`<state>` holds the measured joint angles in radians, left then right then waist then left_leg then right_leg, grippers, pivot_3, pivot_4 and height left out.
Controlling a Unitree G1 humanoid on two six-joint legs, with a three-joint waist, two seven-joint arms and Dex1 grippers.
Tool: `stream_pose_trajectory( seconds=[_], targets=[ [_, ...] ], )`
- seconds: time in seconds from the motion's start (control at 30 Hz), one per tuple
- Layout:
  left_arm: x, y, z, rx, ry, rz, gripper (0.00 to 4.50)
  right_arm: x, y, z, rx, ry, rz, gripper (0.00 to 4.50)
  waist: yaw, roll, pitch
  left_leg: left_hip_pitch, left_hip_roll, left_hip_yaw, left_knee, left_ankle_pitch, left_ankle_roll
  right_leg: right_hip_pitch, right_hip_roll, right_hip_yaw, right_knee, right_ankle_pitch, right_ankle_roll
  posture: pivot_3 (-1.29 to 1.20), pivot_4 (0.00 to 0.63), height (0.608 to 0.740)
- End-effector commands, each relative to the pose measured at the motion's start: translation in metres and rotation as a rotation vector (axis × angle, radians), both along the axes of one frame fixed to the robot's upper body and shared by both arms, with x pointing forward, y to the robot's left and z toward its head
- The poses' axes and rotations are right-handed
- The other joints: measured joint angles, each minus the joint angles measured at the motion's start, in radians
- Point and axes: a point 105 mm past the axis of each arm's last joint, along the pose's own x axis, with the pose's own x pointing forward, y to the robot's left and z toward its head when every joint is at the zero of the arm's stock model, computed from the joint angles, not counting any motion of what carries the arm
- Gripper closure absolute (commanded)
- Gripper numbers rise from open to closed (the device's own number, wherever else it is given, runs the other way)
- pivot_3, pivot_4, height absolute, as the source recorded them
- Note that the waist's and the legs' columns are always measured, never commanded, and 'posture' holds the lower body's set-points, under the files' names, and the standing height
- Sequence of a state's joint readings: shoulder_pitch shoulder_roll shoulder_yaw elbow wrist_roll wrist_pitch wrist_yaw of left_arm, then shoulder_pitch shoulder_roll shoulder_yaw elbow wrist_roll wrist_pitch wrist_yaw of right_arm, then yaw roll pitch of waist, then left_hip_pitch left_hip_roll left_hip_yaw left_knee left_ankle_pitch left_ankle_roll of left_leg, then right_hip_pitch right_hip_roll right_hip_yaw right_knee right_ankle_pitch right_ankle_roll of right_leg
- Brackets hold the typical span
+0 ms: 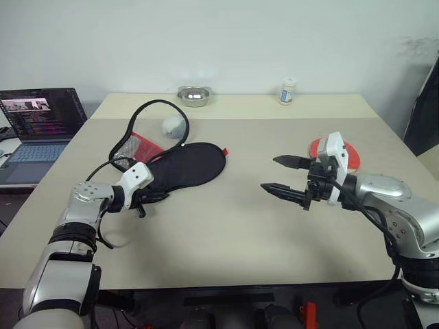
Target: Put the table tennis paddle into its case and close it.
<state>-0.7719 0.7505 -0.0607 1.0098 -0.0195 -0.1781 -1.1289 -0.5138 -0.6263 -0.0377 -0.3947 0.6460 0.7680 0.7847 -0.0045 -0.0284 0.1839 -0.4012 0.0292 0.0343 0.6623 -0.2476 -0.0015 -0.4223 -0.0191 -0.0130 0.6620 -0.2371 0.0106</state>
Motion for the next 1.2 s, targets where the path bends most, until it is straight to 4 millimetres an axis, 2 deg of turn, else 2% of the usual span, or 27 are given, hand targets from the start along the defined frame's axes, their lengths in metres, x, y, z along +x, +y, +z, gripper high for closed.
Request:
stream_pose_trajectory(
  seconds=[0.03,0.13,0.23,0.33,0.37,0.43,0.47,0.5,0.57,0.6,0.67,0.77,0.87,0.97,1.07,1.17,1.2],
  targets=[
    [0.007,0.01,0.025,-0.045,-0.068,0.056,4.49,0.001,-0.006,0.017,0.019,-0.068,-0.019,0.0,0.001,0.0,0.0,0.0,0.0,0.0,0.0,0.0,0.0,0.0,0.0,0.0,0.0,0.0,0.0,0.0,0.15,0.74],
    [0.009,-0.001,0.028,-0.108,-0.062,0.034,4.49,0.001,-0.009,0.017,0.017,-0.064,-0.026,0.0,0.002,0.0,0.0,-0.001,-0.001,0.0,0.0,0.0,0.0,0.0,0.0,0.0,-0.001,0.0,0.0,0.0,0.15,0.74],
    [0.004,-0.026,0.023,-0.156,-0.029,-0.04,4.49,0.001,-0.012,0.014,0.004,-0.055,-0.036,0.0,0.002,0.0,0.0,-0.001,-0.001,0.0,0.0,0.0,0.0,0.0,0.0,0.0,-0.001,0.0,0.0,0.0,0.15,0.74],
    [-0.008,-0.067,0.018,-0.249,0.022,-0.119,4.49,0.001,-0.017,0.009,-0.013,-0.039,-0.045,0.0,0.002,0.0,0.0,-0.001,-0.001,0.0,0.0,0.0,0.0,0.0,-0.001,0.0,0.0,0.0,0.0,0.0,0.15,0.74],
    [-0.014,-0.087,0.017,-0.291,0.047,-0.151,4.49,0.0,-0.02,0.006,-0.021,-0.03,-0.05,0.0,0.002,0.0,0.0,-0.001,-0.001,0.0,0.0,0.0,0.0,0.0,-0.001,0.001,-0.001,0.0,0.0,0.0,0.15,0.74],
    [-0.025,-0.111,0.017,-0.344,0.085,-0.18,4.49,0.0,-0.023,0.003,-0.032,-0.021,-0.056,0.0,0.003,0.0,0.0,-0.001,-0.001,0.0,0.0,0.0,0.0,0.0,-0.002,0.001,-0.001,0.0,0.0,0.0,0.15,0.74],
    [-0.028,-0.136,0.018,-0.391,0.107,-0.204,4.49,-0.001,-0.029,-0.002,-0.052,-0.005,-0.066,0.0,0.004,0.0,0.0,-0.001,-0.001,0.0,0.0,0.0,0.0,0.0,-0.002,0.001,-0.001,0.0,0.0,0.0,0.15,0.74],
    [-0.031,-0.153,0.019,-0.421,0.124,-0.217,4.49,-0.002,-0.034,-0.005,-0.065,0.006,-0.073,0.0,0.008,-0.001,0.0,-0.001,-0.001,0.0,0.0,0.0,0.0,0.0,-0.002,0.001,-0.001,0.0,0.0,0.0,0.15,0.74],
    [-0.033,-0.186,0.024,-0.459,0.139,-0.261,4.49,-0.003,-0.042,-0.01,-0.088,0.021,-0.091,0.0,0.013,0.0,0.0,-0.001,-0.002,-0.002,0.002,0.0,0.0,0.001,-0.001,0.0,-0.001,0.0,0.0,0.0,0.15,0.74],
    [-0.032,-0.195,0.026,-0.464,0.139,-0.274,4.49,-0.003,-0.044,-0.011,-0.093,0.023,-0.096,0.0,0.013,-0.001,0.0,-0.001,-0.002,-0.002,0.002,0.0,0.0,0.002,-0.001,0.0,-0.001,0.0,0.001,0.0,0.15,0.74],
    [-0.03,-0.205,0.029,-0.472,0.138,-0.284,4.49,-0.004,-0.047,-0.012,-0.097,0.025,-0.102,0.0,0.008,-0.001,0.0,0.0,-0.002,-0.001,0.002,0.0,0.0,0.002,0.001,0.001,-0.001,0.0,0.001,0.0,0.15,0.74],
    [-0.017,-0.22,0.032,-0.474,0.121,-0.246,4.49,-0.004,-0.049,-0.012,-0.102,0.022,-0.117,0.0,-0.001,-0.001,0.0,0.001,-0.001,-0.001,0.001,0.0,0.0,0.002,0.001,0.002,0.0,0.0,0.001,0.0,0.15,0.74],
    [-0.014,-0.224,0.032,-0.465,0.111,-0.241,4.49,-0.004,-0.05,-0.013,-0.099,0.021,-0.138,0.0,-0.002,-0.001,0.0,0.001,-0.001,-0.001,0.001,0.0,0.0,0.002,0.005,0.001,0.0,0.0,0.001,0.0,0.15,0.74],
    [-0.013,-0.225,0.038,-0.486,0.093,-0.229,3.83,-0.005,-0.051,-0.016,-0.087,0.035,-0.163,0.0,-0.001,-0.001,0.0,0.0,-0.001,-0.001,0.0,0.0,0.0,0.002,0.005,0.002,-0.001,0.0,0.001,0.0,0.15,0.74],
    [-0.015,-0.223,0.044,-0.484,0.056,-0.228,2.81,-0.002,-0.053,-0.019,-0.075,0.055,-0.199,0.0,0.001,-0.001,0.0,0.0,-0.002,-0.001,0.001,0.0,0.0,0.002,0.004,0.002,-0.001,0.0,0.001,0.0,0.15,0.74],
    [-0.029,-0.222,0.05,-0.512,0.076,-0.282,1.79,0.003,-0.054,-0.02,-0.044,0.091,-0.229,0.0,0.001,-0.001,0.0,0.0,-0.002,0.0,0.001,0.0,0.0,0.002,0.004,0.002,-0.001,0.0,0.001,0.0,0.15,0.74],
    [-0.033,-0.221,0.052,-0.513,0.076,-0.301,1.79,0.003,-0.053,-0.02,-0.032,0.1,-0.232,0.0,0.0,-0.001,0.0,0.0,-0.002,0.0,0.001,0.0,0.0,0.002,0.004,0.002,-0.001,0.0,0.001,0.0,0.15,0.74]
  ],
)
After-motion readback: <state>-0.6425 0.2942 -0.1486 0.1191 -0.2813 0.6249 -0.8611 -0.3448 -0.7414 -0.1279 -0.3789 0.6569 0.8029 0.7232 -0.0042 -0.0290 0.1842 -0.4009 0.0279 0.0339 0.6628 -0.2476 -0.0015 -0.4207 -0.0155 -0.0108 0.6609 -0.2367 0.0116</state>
